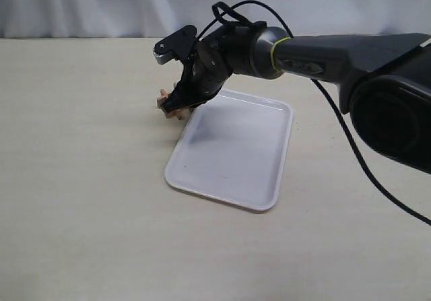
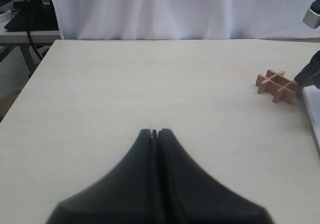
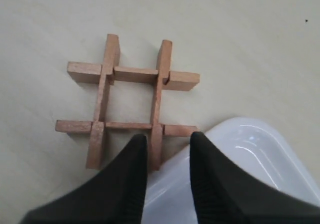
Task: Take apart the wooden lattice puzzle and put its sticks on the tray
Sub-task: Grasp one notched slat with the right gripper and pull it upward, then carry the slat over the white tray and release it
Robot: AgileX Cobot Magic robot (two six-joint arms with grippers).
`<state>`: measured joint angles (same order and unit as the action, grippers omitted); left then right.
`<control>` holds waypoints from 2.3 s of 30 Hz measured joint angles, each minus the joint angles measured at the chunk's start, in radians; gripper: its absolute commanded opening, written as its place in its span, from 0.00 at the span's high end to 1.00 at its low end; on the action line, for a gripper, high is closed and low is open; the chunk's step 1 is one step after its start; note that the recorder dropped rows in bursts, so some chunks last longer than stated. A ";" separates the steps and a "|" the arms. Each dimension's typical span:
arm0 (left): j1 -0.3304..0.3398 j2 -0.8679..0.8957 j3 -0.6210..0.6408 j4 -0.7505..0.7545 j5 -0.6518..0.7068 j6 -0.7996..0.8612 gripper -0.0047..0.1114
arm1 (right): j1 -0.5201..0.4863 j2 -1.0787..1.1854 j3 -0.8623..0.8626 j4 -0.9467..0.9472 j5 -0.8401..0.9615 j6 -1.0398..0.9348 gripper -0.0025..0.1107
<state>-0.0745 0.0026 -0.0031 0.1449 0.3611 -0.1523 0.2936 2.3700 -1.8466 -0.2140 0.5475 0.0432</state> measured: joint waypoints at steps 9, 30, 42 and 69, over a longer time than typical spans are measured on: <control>0.000 0.000 0.000 0.000 0.000 0.000 0.96 | 0.000 0.015 0.000 0.050 0.000 0.002 0.72; 0.000 0.000 0.000 0.000 0.000 0.000 0.96 | -0.012 0.035 0.000 0.050 -0.039 0.000 0.83; 0.000 0.000 0.000 0.000 0.000 0.000 0.96 | -0.010 0.038 0.000 0.050 -0.051 -0.010 0.94; 0.000 0.000 0.000 0.000 0.000 0.000 0.96 | -0.118 -0.408 0.352 0.164 0.197 -0.172 0.94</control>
<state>-0.0745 0.0026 -0.0031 0.1449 0.3611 -0.1523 0.1760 1.9618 -1.4947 -0.0496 0.7446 -0.1283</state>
